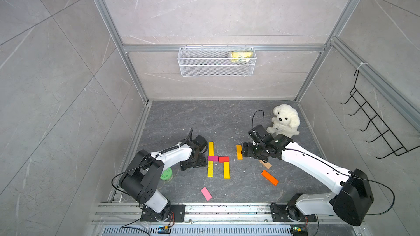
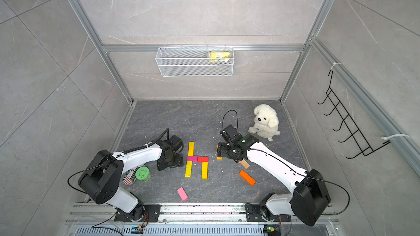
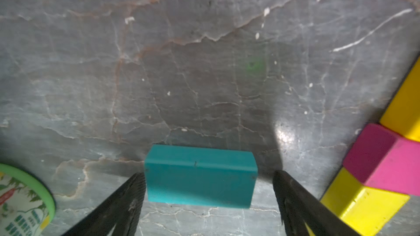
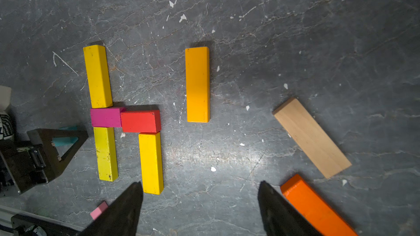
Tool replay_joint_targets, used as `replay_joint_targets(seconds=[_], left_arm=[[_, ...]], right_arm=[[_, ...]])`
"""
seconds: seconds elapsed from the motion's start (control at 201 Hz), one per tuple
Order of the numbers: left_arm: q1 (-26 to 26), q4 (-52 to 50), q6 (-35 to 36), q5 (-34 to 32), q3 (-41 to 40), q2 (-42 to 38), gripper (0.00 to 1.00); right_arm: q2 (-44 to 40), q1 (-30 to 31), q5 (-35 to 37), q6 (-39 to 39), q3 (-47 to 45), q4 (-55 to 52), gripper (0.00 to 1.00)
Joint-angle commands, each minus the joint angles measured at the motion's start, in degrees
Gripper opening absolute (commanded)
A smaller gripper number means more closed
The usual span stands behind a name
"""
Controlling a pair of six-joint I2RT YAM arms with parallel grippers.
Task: Assemble the letter h with building blocks
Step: Pick up the building block from the center of the board.
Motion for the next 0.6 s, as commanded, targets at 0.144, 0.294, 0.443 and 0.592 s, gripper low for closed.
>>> replay_joint_targets(seconds=[0.144,0.294,0.443,0.592], left_arm=[[2.03,0.89,2.33,1.79,0.58,1.54,0.82],[3.24,1.29,2.55,3.13,0.52,3.04,0.69],[3.36,0.32,2.52,2.41,0.76,2.42,0.62],[3.31,-4.31,2.69,-0.97,2.15,-1.34,0.53]], right_arm=[[-2.26,-0.07,-0.58,1.98,-1.71,-0.83,0.78],[-3.86,-0.11,-0.58,2.52,-2.05,-1.26,0.69],[-6.05,-0.08,-0.23,2.94,-2.87,-2.39,0.63],[-8.49,-0.15,0.57,3.57,-3.63,-3.39,0.62]])
